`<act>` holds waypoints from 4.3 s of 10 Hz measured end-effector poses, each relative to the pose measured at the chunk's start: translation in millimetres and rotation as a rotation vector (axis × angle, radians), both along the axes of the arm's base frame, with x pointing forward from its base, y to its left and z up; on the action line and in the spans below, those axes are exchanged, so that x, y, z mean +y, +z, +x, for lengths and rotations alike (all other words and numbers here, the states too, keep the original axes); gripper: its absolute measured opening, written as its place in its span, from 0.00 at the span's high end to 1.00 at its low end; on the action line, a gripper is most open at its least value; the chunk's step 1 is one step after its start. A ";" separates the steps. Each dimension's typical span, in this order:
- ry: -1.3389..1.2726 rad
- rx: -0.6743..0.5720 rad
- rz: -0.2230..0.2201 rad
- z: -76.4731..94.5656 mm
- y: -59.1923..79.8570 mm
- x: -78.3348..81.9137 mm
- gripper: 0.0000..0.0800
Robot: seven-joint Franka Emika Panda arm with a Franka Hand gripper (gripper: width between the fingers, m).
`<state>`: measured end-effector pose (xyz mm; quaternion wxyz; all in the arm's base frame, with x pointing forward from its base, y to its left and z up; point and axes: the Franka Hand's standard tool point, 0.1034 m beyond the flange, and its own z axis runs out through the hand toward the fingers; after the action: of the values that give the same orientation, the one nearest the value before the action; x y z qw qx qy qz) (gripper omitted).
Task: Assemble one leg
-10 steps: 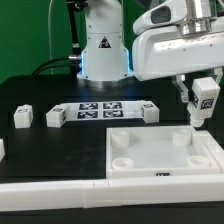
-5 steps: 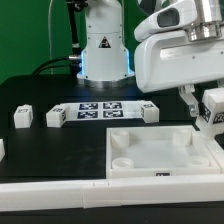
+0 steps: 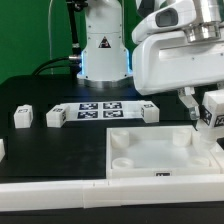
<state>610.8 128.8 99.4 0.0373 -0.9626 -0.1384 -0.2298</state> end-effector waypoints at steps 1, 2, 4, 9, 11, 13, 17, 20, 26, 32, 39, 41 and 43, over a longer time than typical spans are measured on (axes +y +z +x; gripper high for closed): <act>-0.004 0.004 -0.001 3.3 -1.8 -3.5 0.64; -0.005 -0.002 -0.001 6.9 -1.4 -6.1 0.64; -0.012 -0.035 -0.003 8.7 -5.1 -13.5 0.64; -0.018 -0.063 -0.003 -2.1 -16.0 -15.7 0.64; -0.016 -0.062 -0.003 -2.8 -16.9 -14.4 0.64; -0.014 -0.059 -0.003 -4.7 -20.6 -13.0 0.64; -0.019 -0.100 0.003 -6.0 -33.6 -12.1 0.64; -0.021 -0.118 0.004 -5.4 -33.9 -12.4 0.64; -0.020 -0.108 0.003 -6.2 -35.5 -12.5 0.21; -0.020 -0.108 0.003 -6.2 -35.6 -12.5 0.19; -0.028 -0.082 0.005 1.7 -13.2 -11.9 0.19; -0.021 0.075 0.000 2.8 -19.2 -9.9 0.19; -0.014 0.224 -0.007 9.0 -14.6 -7.4 0.19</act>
Offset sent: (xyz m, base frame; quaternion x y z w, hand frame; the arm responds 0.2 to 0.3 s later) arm -0.0002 -0.0051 -0.0031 0.0021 0.1090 0.0012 0.9940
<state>619.7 121.4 84.8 0.0476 -0.9833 -0.1274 -0.1206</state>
